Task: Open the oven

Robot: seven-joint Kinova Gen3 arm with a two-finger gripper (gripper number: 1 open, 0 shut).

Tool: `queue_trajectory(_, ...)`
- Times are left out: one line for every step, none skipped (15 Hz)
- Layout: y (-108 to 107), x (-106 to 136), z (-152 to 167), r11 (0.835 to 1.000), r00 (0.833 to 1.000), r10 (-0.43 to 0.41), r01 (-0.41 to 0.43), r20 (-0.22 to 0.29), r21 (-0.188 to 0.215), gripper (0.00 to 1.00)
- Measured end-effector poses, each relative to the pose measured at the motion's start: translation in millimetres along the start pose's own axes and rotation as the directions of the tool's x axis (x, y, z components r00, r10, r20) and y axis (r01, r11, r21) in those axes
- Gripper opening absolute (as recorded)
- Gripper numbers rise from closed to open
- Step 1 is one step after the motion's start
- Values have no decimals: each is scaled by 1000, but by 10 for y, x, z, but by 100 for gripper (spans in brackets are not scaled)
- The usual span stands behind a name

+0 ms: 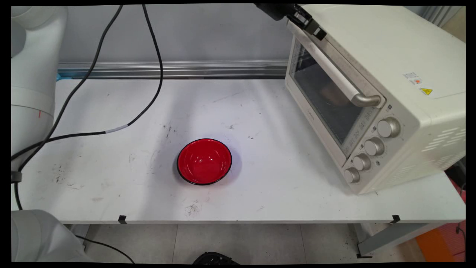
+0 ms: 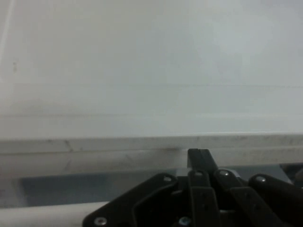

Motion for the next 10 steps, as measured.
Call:
queue_trajectory(-1,-9,13,1000,1000,1,-1,1,-2,0)
queue_trajectory(-3,-20,25,1000,1000,3,-3,2,-5,0)
queue_trajectory(-6,-31,34,1000,1000,4,-4,3,-6,0)
queue_trajectory(-10,-44,44,1000,1000,5,-5,4,-8,0)
queue_trajectory(-13,-55,51,1000,1000,5,-5,5,-9,0)
queue_trajectory(-15,-66,59,1000,1000,7,-7,7,-10,0)
queue_trajectory(-15,-80,69,1000,1000,8,-8,8,-13,0)
queue_trajectory(-15,-92,78,1000,1000,10,-10,10,-15,0)
queue_trajectory(-16,-104,85,1000,1000,12,-12,11,-18,0)
queue_trajectory(-17,-113,91,1000,1000,13,-13,12,-19,0)
